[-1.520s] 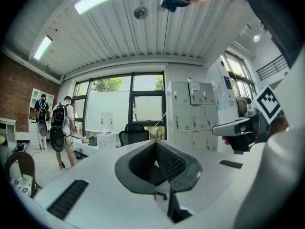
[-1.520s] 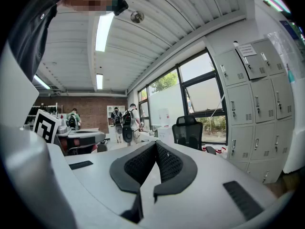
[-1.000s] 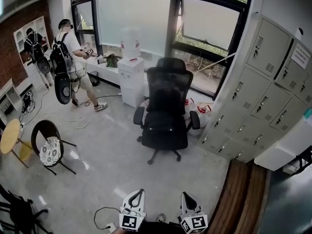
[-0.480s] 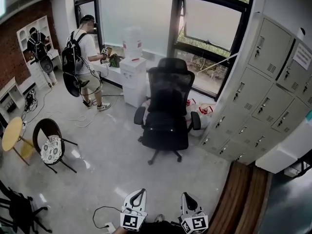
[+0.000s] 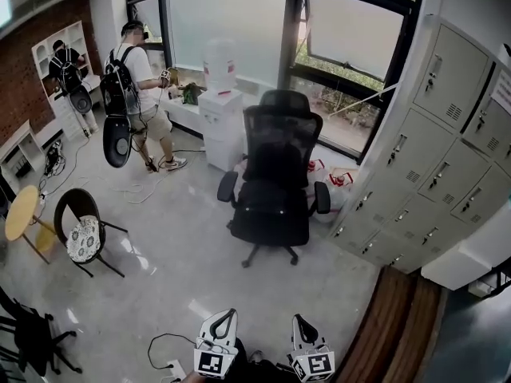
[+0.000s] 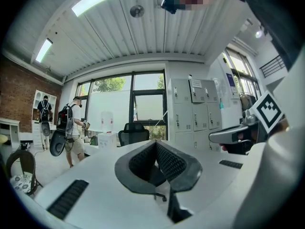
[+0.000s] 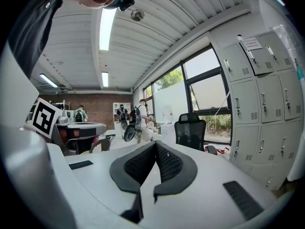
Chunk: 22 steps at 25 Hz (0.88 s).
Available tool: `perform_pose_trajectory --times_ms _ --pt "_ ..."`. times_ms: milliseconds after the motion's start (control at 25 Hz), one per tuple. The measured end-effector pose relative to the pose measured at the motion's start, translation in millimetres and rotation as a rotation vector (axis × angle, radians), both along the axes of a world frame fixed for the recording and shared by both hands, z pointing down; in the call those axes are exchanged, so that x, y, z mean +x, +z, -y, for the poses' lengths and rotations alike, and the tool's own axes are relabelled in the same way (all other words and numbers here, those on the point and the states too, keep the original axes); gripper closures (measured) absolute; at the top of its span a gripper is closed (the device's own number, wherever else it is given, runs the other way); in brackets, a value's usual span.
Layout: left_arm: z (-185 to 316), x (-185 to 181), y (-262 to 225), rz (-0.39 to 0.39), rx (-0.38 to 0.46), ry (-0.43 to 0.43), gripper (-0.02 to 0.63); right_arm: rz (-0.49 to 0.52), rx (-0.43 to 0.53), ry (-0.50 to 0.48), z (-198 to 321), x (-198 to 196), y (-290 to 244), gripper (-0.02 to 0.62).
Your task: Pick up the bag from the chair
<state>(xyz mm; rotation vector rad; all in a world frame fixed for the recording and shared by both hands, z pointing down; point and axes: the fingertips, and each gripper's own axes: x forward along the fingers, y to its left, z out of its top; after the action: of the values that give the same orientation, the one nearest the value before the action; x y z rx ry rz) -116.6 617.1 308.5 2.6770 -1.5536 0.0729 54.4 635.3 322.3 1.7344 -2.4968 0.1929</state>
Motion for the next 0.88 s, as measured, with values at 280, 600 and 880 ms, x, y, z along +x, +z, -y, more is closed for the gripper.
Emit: perform_pose_trajectory --times_ms 280,600,880 --pt "59.6 6.7 21.1 0.000 -0.042 0.007 0.606 -0.019 -0.036 -0.008 56.9 1.5 20.8 0.595" --pt "191.0 -3.2 30.1 -0.024 -0.046 0.047 0.606 -0.070 -0.033 0.010 180.7 -12.4 25.5 0.595" --pt "280.2 -10.0 30.1 0.003 -0.044 0.090 0.606 -0.098 -0.025 0.029 270.5 -20.8 11.4 0.595"
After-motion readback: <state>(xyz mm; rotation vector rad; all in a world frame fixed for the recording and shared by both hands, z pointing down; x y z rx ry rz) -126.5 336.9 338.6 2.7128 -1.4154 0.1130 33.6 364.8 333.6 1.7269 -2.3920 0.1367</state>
